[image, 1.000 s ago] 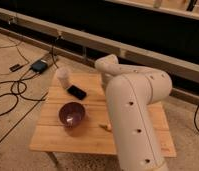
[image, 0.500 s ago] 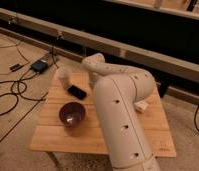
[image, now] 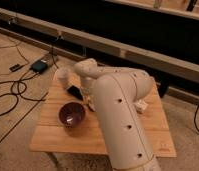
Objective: Wipe the white sponge on the table
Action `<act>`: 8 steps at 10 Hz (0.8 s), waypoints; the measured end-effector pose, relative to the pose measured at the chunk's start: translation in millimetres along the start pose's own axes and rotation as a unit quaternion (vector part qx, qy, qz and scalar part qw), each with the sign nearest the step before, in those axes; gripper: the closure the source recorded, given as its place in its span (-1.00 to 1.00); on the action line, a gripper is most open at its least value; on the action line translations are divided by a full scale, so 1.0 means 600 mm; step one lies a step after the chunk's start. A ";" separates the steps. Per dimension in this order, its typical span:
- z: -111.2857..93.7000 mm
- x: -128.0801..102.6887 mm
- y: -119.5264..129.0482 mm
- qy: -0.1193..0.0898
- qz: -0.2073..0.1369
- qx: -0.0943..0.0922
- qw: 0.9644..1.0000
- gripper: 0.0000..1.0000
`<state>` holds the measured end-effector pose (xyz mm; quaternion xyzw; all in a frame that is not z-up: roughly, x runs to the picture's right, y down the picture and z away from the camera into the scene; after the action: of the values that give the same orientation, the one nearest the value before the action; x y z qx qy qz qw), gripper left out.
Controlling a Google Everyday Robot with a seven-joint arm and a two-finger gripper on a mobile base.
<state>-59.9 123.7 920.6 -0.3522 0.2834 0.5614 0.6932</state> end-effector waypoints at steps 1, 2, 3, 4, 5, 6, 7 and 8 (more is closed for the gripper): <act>0.009 0.027 -0.010 0.017 0.003 0.005 1.000 0.82; 0.016 0.047 -0.023 0.030 0.007 0.010 0.999 0.82; 0.024 0.068 -0.050 0.046 0.017 0.025 0.999 0.82; 0.027 0.078 -0.075 0.053 0.027 0.037 0.998 0.82; 0.030 0.087 -0.114 0.062 0.046 0.055 0.996 0.82; 0.029 0.088 -0.144 0.063 0.064 0.068 0.994 0.82; 0.026 0.082 -0.172 0.058 0.082 0.077 0.992 0.82; 0.023 0.077 -0.190 0.053 0.094 0.082 0.991 0.82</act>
<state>60.9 147.7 912.0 -0.2952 0.3971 0.5795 0.6476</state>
